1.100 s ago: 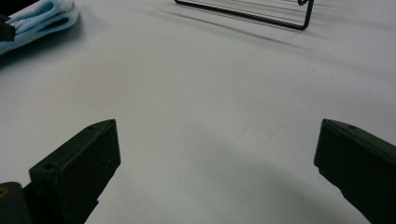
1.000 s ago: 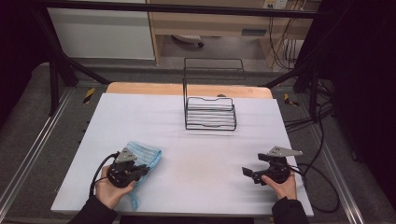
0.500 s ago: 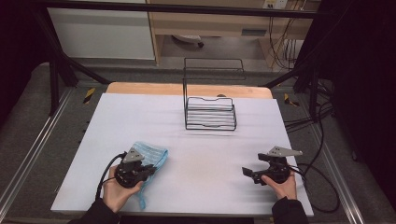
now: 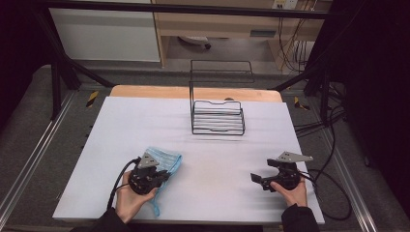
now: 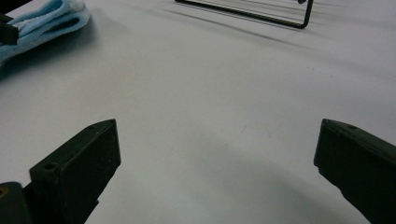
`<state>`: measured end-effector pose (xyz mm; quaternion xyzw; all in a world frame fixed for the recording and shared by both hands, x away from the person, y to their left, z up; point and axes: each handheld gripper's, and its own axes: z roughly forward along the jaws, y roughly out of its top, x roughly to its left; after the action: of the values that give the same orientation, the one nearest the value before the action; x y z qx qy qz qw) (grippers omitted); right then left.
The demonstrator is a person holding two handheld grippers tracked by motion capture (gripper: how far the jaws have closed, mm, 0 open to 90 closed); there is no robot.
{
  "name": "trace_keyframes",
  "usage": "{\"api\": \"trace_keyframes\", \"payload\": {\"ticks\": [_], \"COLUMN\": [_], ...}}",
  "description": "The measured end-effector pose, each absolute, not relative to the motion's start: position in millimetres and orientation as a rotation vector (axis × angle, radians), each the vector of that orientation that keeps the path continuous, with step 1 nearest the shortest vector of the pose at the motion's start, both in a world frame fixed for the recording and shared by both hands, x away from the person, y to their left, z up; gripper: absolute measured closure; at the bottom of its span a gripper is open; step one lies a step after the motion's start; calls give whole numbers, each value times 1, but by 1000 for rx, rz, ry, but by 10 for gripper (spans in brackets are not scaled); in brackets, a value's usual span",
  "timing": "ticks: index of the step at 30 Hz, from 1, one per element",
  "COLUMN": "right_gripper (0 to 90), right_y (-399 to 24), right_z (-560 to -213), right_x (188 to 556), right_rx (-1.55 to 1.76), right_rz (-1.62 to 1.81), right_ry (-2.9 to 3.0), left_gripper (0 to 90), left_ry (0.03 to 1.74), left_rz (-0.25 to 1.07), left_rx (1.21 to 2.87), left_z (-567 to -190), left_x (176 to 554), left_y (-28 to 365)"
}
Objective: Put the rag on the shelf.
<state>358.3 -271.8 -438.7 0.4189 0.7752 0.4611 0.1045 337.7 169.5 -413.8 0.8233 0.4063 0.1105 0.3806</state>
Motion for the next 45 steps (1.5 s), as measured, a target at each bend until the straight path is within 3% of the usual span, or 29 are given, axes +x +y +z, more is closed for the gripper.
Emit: {"api": "trace_keyframes", "payload": {"ticks": [45], "right_gripper": [11], "right_y": [-272], "right_z": [-439], "right_x": [359], "right_rx": [1221], "right_rz": [1361], "right_ry": [2288], "left_gripper": [824], "left_ry": [906], "left_rz": [221], "left_rx": [2170], "left_z": [-419], "left_x": [342], "left_y": [60]}}
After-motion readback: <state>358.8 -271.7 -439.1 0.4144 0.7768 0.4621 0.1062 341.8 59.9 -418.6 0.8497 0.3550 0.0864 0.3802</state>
